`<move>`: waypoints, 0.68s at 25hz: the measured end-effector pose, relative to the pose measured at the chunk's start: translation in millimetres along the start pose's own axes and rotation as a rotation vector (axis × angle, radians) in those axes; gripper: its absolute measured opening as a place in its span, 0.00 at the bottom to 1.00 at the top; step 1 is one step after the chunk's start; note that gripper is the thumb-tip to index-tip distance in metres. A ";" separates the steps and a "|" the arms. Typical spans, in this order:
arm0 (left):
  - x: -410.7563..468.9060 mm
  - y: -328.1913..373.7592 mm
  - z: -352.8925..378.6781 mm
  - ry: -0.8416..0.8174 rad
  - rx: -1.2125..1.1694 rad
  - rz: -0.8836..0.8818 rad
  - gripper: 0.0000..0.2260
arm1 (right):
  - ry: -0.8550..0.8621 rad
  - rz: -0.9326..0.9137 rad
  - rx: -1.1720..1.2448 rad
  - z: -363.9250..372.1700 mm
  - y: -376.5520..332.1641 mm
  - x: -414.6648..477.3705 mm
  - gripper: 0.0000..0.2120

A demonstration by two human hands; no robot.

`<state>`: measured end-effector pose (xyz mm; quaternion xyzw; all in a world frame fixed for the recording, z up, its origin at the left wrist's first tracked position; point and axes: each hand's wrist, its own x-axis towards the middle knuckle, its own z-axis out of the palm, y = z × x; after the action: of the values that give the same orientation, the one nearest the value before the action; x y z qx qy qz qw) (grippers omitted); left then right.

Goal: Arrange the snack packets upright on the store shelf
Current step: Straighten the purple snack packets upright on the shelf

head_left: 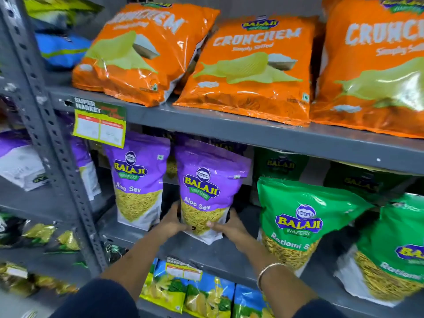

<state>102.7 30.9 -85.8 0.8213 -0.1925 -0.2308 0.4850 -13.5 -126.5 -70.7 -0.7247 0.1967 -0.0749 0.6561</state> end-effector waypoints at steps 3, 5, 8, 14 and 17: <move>-13.5 -7.6 -1.6 0.024 0.223 0.002 0.40 | -0.020 -0.044 -0.025 2.0 1.0 -19.4 0.30; -25.0 -9.2 0.0 -0.009 0.049 0.014 0.45 | 0.026 -0.125 0.056 8.1 -13.4 -32.1 0.35; -34.0 -10.5 0.1 -0.002 -0.039 0.021 0.52 | 0.461 -0.416 -0.009 23.2 -63.9 -43.6 0.37; -35.1 -6.8 -0.2 -0.015 -0.024 0.017 0.45 | 0.457 -0.415 -1.150 26.6 -174.1 -40.0 0.22; -33.9 -5.7 1.8 0.008 0.038 -0.013 0.44 | 0.283 -0.302 -1.078 23.3 -193.4 -32.6 0.15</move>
<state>74.4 50.5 -85.0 0.8326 -0.1895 -0.2267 0.4684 1.5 -80.6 120.8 -0.9596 0.1873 -0.1534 0.1434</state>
